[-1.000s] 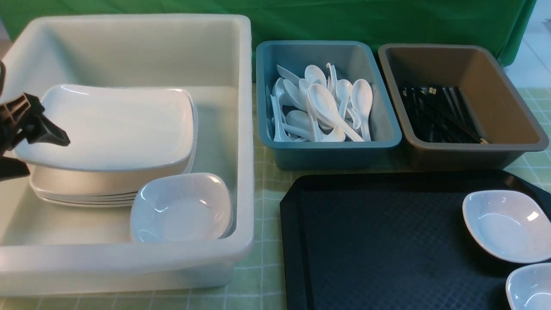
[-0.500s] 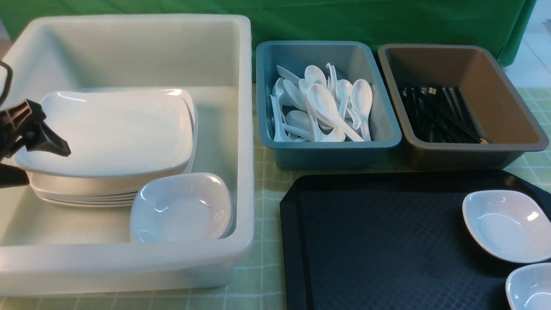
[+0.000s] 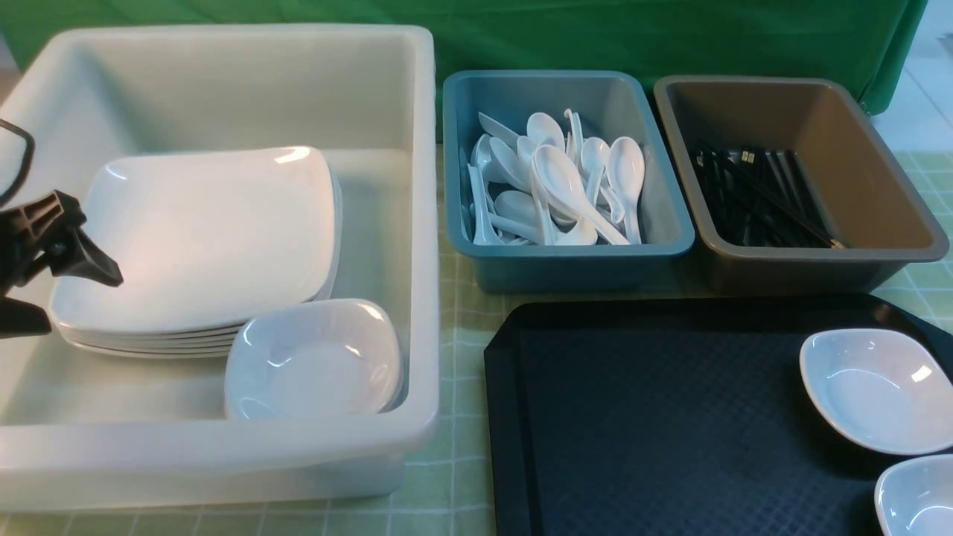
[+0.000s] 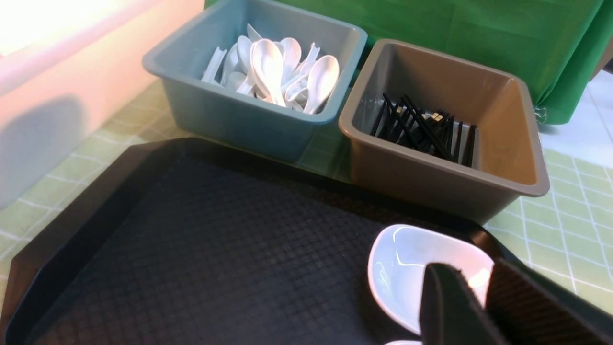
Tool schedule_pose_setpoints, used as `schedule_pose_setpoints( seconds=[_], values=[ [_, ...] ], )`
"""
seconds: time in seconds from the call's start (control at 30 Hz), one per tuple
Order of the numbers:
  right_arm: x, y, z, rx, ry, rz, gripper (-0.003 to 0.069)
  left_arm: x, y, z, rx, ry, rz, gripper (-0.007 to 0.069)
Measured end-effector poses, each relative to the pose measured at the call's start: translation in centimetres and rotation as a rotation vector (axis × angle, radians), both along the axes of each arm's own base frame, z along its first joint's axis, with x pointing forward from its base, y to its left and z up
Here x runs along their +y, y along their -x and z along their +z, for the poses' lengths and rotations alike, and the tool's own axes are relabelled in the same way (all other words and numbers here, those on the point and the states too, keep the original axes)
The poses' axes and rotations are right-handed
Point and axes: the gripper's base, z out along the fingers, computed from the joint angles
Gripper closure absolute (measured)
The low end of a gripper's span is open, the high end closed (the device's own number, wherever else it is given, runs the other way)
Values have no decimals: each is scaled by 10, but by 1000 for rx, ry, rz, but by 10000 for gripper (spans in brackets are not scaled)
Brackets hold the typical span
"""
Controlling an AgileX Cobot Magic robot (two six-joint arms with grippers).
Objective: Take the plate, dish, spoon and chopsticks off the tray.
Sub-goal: Use the left arm to put the plate into the large storage box on the left, then use the right arm to grab a small plate from the dinner plate
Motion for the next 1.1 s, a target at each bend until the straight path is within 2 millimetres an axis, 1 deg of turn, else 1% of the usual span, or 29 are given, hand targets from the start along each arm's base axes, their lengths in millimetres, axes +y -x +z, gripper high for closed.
schedule_pose_setpoints(
  seconds=[0.07, 0.17, 0.23, 0.27, 0.3, 0.33, 0.4, 0.43, 0.5, 0.53, 0.57, 0.6, 0.7, 0.73, 0.77, 0.8, 0.83, 0.93, 0.97, 1.0, 1.03, 1.1],
  values=[
    [0, 0, 0, 0, 0, 0, 532, -1, 0, 2, 11, 7, -14, 70],
    [0, 0, 0, 1, 1, 0, 532, -3, -1, 12, 32, 21, -54, 84],
    [0, 0, 0, 2, 1, 0, 532, -4, -1, 24, 60, 43, -83, 125],
    [0, 0, 0, 2, 1, 0, 532, -5, -1, 31, 67, 49, -98, 157],
    [0, 0, 0, 3, 1, 0, 532, -7, -1, 45, 63, 54, -121, 225],
    [0, 0, 0, 3, 1, 0, 532, -7, 1, 49, 66, 57, -129, 245],
    [0, 0, 0, 3, 1, 0, 532, -11, 4, 65, 44, 58, -153, 347],
    [0, 0, 0, 1, 1, 0, 532, -14, 9, 78, 21, 56, -168, 421],
    [0, 0, 0, -3, 0, 0, 532, -21, 16, 92, -14, 43, -194, 531],
    [0, 0, 0, -1, -2, -1, 538, -29, 24, 102, -39, 32, -221, 588],
    [0, -1, 0, 0, -2, -1, 540, -31, 26, 105, -43, 29, -228, 594],
    [1, -3, 0, 14, -6, -2, 559, -42, 35, 114, -58, 23, -269, 622],
    [1, -7, 0, 41, -13, -5, 587, -56, 45, 125, -84, 14, -319, 634],
    [2, -9, 1, 65, -18, -7, 618, -64, 49, 129, -99, 9, -344, 637],
    [3, -13, 3, 97, -15, -7, 645, -76, 56, 136, -122, 2, -392, 638],
    [4, -17, 6, 132, -13, -7, 653, -85, 61, 140, -140, -2, -424, 638],
    [4, -17, 7, 143, -11, -7, 655, -86, 61, 141, -142, -3, -430, 638],
    [6, -26, 15, 245, 6, -4, 655, -110, 71, 147, -165, 2, -517, 638],
    [7, -30, 17, 289, 16, -1, 655, -115, 73, 148, -168, 4, -538, 638],
    [7, -31, 18, 293, 17, -1, 655, -116, 73, 148, -169, 4, -544, 638],
    [9, -36, 19, 371, 35, 3, 655, -124, 75, 149, -170, 8, -579, 638],
    [11, -45, 18, 471, 57, 7, 655, -134, 78, 149, -169, 11, -624, 638]
  ],
)
